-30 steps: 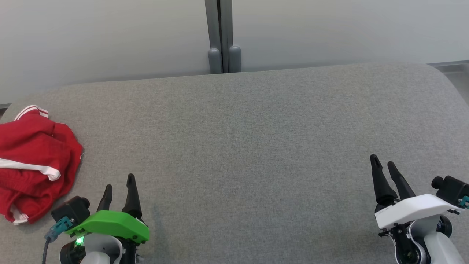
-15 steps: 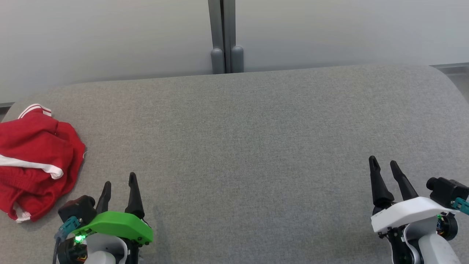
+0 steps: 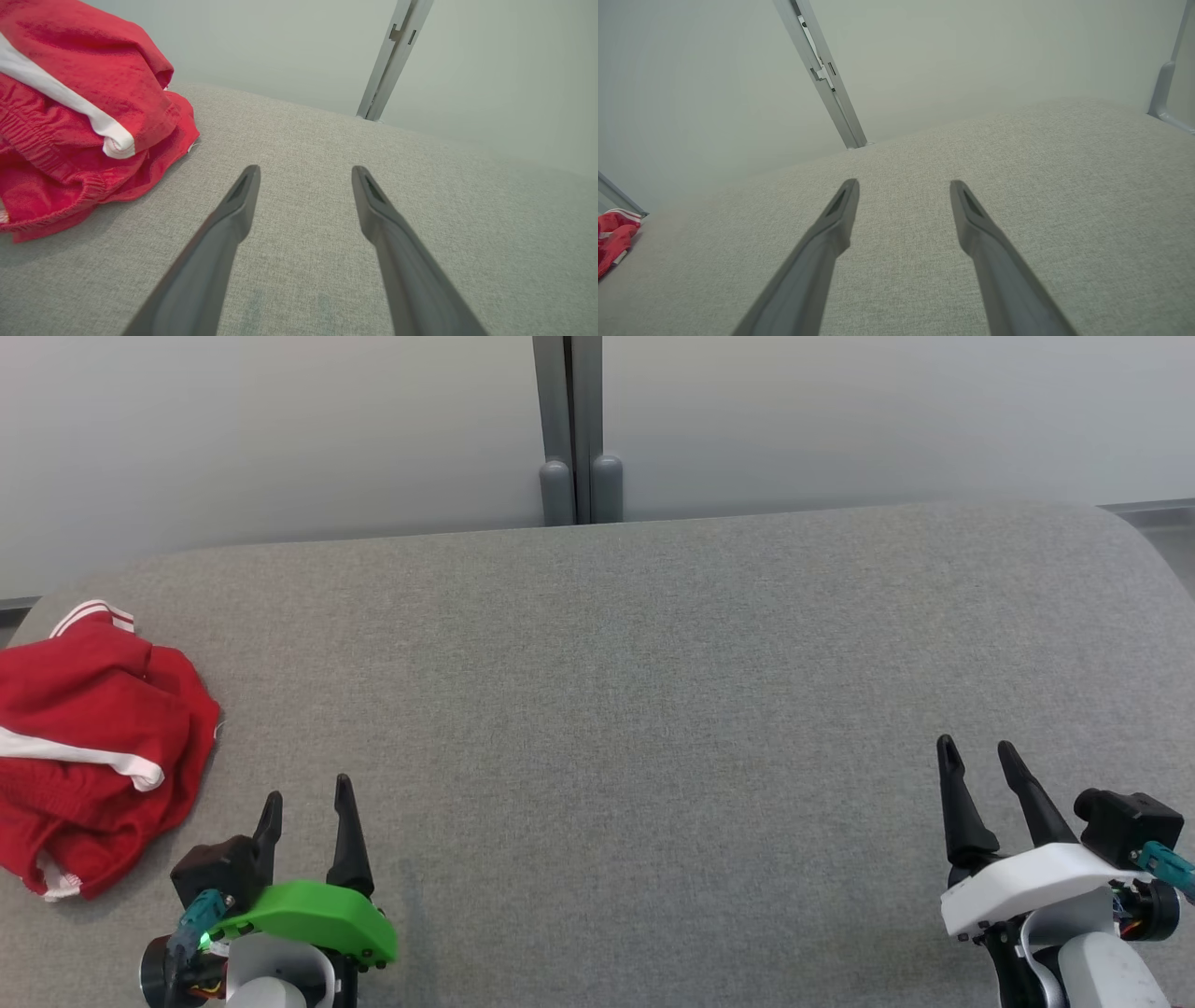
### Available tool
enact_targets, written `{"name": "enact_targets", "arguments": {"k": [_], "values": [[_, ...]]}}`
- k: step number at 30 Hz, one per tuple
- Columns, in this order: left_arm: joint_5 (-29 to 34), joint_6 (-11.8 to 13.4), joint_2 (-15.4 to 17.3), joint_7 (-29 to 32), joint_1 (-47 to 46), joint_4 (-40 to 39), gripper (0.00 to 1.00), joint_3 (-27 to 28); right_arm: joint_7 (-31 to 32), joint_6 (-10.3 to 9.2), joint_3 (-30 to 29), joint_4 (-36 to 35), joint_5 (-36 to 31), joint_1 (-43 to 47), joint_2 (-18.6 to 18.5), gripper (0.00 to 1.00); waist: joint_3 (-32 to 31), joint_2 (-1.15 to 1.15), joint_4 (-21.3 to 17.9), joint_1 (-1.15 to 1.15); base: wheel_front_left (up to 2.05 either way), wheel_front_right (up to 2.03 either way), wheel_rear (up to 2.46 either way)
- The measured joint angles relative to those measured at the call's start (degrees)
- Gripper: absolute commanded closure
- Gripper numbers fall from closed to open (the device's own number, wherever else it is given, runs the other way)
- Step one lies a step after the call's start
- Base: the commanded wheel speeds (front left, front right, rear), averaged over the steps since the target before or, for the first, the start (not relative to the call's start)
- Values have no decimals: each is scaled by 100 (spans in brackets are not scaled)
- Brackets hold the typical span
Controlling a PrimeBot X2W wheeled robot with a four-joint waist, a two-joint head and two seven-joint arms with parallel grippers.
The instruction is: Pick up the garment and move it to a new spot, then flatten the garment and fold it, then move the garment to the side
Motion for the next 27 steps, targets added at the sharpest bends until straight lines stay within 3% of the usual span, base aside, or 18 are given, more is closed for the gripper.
{"name": "enact_targets", "arguments": {"k": [18, 27], "values": [[889, -167, -93, -222, 55, 304, 0, -66, -214, 0, -24, 326, -1065, -2, 7, 0, 11, 0, 87, 0, 0, 0, 0], [1131, -143, -158, -326, 52, 468, 0, 41, -314, 0, 36, 383, -1416, -1, 4, 0, 61, 0, 506, 0, 0, 0, 0]]}}
